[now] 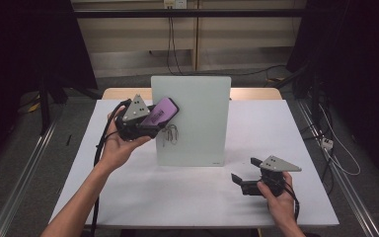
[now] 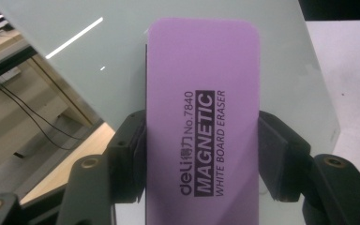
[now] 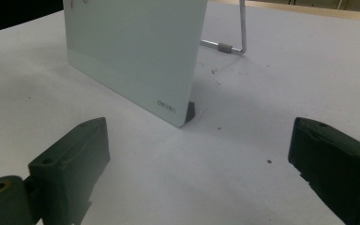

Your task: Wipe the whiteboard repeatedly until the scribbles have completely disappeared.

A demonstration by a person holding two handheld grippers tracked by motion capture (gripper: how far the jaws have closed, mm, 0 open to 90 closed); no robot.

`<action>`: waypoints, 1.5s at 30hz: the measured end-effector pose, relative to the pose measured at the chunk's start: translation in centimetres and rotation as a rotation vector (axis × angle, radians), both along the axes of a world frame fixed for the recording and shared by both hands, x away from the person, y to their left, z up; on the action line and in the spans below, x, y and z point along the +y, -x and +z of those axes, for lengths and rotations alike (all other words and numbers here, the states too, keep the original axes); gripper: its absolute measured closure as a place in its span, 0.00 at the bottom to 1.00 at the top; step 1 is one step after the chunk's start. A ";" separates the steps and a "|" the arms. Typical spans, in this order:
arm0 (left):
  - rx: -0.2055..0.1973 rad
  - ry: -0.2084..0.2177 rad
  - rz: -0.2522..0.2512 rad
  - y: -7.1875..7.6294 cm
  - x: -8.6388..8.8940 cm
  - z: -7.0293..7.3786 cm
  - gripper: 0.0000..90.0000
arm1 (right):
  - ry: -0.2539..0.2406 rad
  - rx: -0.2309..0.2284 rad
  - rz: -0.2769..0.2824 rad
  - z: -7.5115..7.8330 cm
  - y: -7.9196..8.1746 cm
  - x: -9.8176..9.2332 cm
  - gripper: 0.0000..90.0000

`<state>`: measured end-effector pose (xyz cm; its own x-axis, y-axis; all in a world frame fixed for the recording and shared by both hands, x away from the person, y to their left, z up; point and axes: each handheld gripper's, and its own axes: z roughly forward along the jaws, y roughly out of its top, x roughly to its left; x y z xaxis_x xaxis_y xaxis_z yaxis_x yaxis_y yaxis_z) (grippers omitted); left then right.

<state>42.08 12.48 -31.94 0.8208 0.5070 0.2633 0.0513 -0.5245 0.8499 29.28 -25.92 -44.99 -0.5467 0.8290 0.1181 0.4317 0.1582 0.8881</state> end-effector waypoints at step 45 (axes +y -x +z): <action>-0.002 -0.060 -0.024 0.0 -1.0 0.2 0.46 | -0.005 0.007 0.003 0.0 0.0 0.1 0.06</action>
<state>42.12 11.46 -31.76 0.8318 0.4704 0.2946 0.0365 -0.5760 0.8167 29.31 -25.85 -45.03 -0.5484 0.8266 0.1265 0.4377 0.1548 0.8857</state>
